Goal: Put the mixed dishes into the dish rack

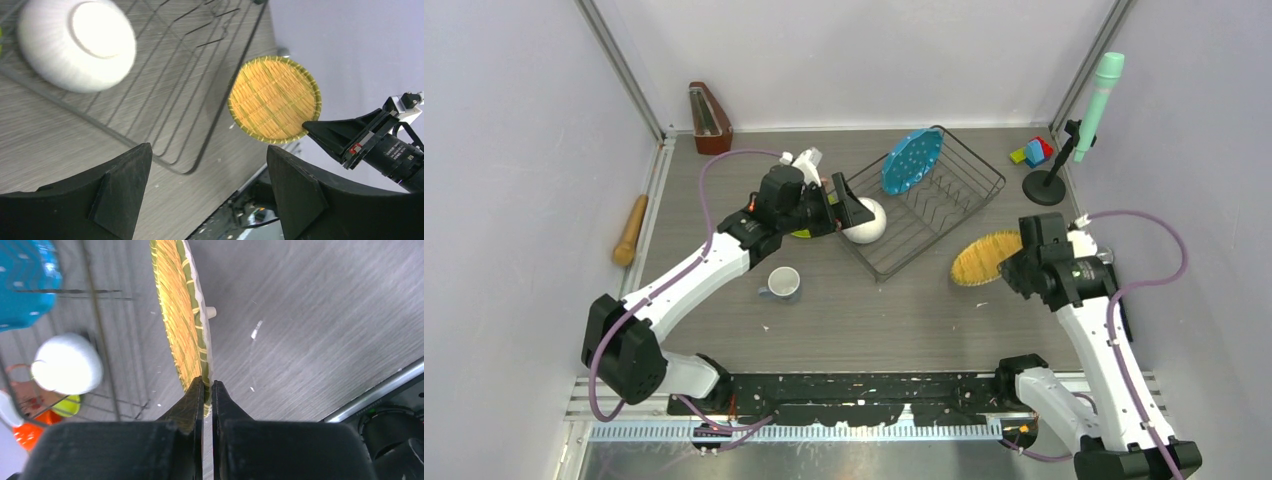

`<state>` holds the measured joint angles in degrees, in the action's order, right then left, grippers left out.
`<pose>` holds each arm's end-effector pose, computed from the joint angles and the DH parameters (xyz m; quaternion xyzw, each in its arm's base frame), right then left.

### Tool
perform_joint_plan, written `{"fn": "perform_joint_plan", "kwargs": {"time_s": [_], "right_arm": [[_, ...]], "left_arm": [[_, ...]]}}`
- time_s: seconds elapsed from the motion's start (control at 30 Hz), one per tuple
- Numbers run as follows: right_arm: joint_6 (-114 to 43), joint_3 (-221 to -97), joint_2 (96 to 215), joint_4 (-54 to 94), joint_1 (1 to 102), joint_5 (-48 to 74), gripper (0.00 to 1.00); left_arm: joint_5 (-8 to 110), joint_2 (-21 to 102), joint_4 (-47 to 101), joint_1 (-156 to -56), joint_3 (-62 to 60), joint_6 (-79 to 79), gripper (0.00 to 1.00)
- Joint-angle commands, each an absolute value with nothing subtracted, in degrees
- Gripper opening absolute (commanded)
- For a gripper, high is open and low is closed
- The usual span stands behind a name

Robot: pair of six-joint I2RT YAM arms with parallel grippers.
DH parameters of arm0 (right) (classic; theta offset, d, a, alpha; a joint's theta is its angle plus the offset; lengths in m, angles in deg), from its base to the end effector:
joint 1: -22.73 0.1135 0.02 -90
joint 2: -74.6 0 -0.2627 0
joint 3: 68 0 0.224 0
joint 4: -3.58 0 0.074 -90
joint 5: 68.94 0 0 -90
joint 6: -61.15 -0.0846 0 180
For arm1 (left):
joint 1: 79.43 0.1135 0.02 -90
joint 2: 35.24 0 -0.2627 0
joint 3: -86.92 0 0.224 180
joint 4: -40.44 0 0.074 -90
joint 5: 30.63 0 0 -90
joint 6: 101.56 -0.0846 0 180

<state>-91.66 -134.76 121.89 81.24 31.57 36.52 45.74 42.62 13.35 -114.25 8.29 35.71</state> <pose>0.1369 -0.0015 0.2490 0.4653 0.8325 0.0541 0.2959 0.2585 -0.2041 0.3041 -0.0292 0.8453 -0.4200 0.3289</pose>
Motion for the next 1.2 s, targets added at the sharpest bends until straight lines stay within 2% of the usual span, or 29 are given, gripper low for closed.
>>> {"fn": "perform_joint_plan", "kwargs": {"time_s": [0.0, 0.13, 0.33, 0.77, 0.97, 1.17], "right_arm": [[-84.06, -149.63, 124.12, 83.14, 31.43, 39.44, 0.00], [-80.04, -157.24, 127.10, 84.60, 31.43, 37.05, 0.00], [-74.79, -160.39, 126.98, 77.14, 31.43, 26.89, 0.00], [-71.63, -154.54, 129.35, 60.18, 31.44, 4.86, 0.00], [-71.87, -152.31, 130.04, 54.72, 31.44, -0.68, 0.00], [-72.63, -150.47, 130.34, 50.73, 31.43, -5.42, 0.00]], "left_arm": [[39.46, 42.54, 21.55, -114.45, 7.30, 42.59, 0.87], [35.13, 45.40, 26.78, -114.57, 6.35, 46.79, 0.87], [33.50, 45.20, 27.45, -114.49, 5.82, 47.79, 0.87], [30.22, 43.52, 29.28, -108.58, 7.38, 48.86, 0.91], [27.09, 44.89, 32.59, -106.60, 7.18, 50.34, 0.95], [25.06, 47.84, 35.01, -105.12, 7.16, 53.30, 0.95]]}}
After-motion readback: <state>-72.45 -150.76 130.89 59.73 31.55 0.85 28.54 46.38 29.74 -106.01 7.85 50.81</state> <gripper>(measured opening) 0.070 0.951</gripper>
